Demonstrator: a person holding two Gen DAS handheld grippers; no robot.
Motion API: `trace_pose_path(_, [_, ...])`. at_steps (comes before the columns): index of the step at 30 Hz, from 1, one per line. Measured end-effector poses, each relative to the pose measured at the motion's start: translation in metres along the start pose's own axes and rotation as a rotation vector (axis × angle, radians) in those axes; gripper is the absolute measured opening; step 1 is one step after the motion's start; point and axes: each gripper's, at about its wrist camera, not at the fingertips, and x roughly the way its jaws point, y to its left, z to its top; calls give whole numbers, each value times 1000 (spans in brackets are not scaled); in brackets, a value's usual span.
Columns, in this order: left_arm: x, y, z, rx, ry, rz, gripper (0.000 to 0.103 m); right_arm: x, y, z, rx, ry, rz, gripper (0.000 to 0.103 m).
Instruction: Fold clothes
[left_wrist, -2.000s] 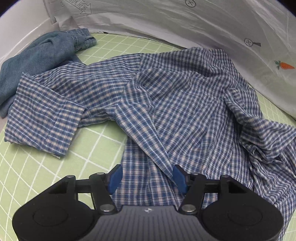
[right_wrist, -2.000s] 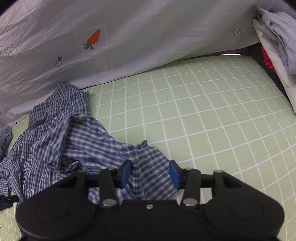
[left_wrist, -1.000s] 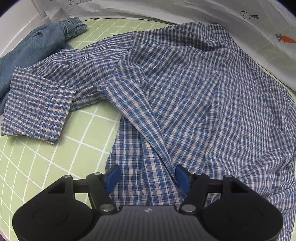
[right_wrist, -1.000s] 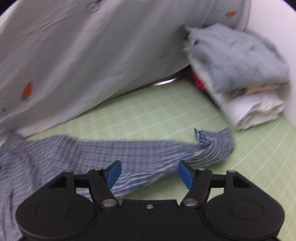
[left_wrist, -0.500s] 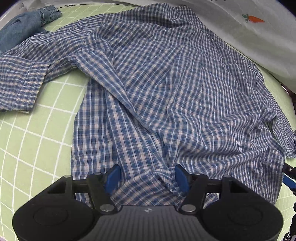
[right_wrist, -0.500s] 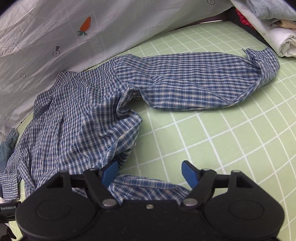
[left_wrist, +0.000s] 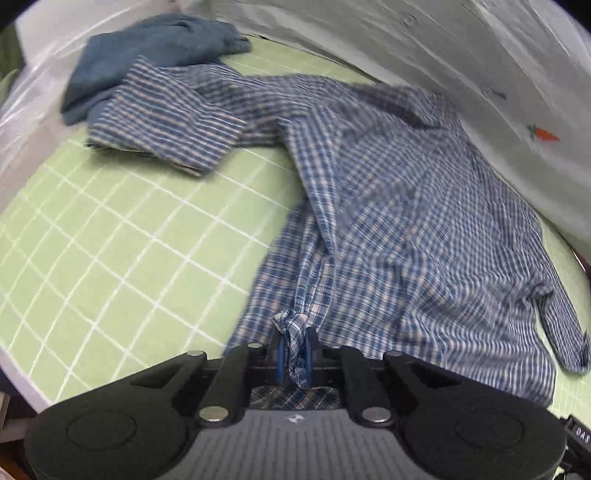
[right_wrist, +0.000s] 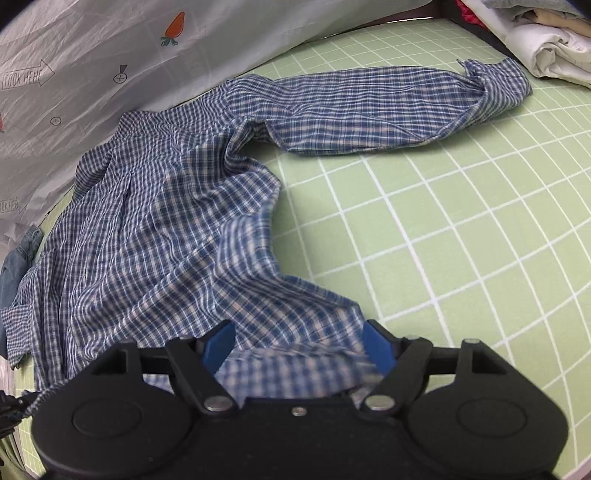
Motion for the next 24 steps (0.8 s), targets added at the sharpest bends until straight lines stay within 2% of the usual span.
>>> trace_pose_path(3, [-15, 26, -1, -55, -76, 87, 13, -3, 3, -4, -23, 1, -23, 77])
trace_pose_path(4, [-19, 34, -1, -82, -85, 92, 19, -4, 5, -4, -25, 1, -27, 77])
trace_pose_path(7, [-27, 48, 3, -120, -92, 97, 27, -5, 9, -5, -26, 5, -43, 79])
trace_pose_path(11, [-30, 44, 6, -52, -116, 83, 50, -5, 17, -16, -33, 30, -68, 81])
trace_pose_path(13, [-26, 40, 5, 7, -94, 75, 59, -2, 20, -24, -35, 54, -90, 81])
trace_pose_path(16, [-15, 36, 5, 61, -45, 88, 61, -1, 25, -36, -22, 74, -85, 81])
trace_pose_path(19, [-3, 43, 2, 40, 20, 72, 60, 2, 31, -43, -13, 94, -85, 78])
trace_pose_path(20, [0, 47, 0, 27, 42, 63, 55, 3, 32, -45, -10, 103, -87, 75])
trace_pose_path(21, [2, 52, -2, 17, 59, 55, 49, 3, 35, -47, -19, 101, -86, 69])
trace_pose_path(22, [3, 57, -5, 9, 72, 49, 29, 1, 38, -51, -33, 95, -84, 60])
trace_pose_path(23, [2, 63, -6, -2, 77, 40, 15, -2, 40, -54, -44, 85, -75, 38])
trace_pose_path(24, [0, 69, -8, -18, 80, 22, 14, -6, 41, -57, -53, 73, -63, 15])
